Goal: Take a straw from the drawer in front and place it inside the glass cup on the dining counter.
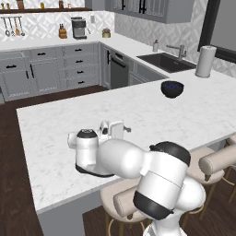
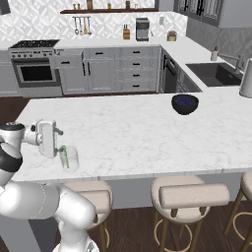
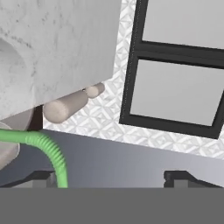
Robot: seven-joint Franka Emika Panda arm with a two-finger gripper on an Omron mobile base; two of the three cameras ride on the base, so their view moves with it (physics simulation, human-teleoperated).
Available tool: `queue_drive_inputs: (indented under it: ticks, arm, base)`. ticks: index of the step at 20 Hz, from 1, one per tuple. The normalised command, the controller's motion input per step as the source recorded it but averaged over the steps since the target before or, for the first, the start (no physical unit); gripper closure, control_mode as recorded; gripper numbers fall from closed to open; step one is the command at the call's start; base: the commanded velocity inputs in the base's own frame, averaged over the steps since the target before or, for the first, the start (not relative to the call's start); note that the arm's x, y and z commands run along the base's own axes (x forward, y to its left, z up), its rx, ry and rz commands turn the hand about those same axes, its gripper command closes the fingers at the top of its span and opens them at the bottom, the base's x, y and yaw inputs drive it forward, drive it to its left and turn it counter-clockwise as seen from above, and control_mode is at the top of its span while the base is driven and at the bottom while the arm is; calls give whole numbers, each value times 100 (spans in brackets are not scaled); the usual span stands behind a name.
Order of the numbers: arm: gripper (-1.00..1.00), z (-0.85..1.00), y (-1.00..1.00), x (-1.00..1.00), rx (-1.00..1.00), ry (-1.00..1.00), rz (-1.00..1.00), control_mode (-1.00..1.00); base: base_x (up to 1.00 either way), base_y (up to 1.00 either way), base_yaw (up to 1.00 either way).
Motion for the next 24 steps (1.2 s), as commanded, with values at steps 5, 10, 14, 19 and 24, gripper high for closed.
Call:
queue_drive_inputs:
  ticks: [5, 10, 14, 19, 24]
  arm:
    - [-100, 0, 0, 0, 25, 6, -3, -100]
    - [-100, -2, 0, 0, 35, 8, -2, -100]
    - [-100, 9, 0, -16, 37, 2, 0, -100]
    - [-100, 85, -14, -76, 23, -6, -2, -100]
    - [-100, 98, -57, -86, 30, 0, -3, -100]
  base:
    - [0, 0, 0]
    - [0, 0, 0]
    - [0, 0, 0]
    - [0, 0, 0]
    - [0, 0, 0]
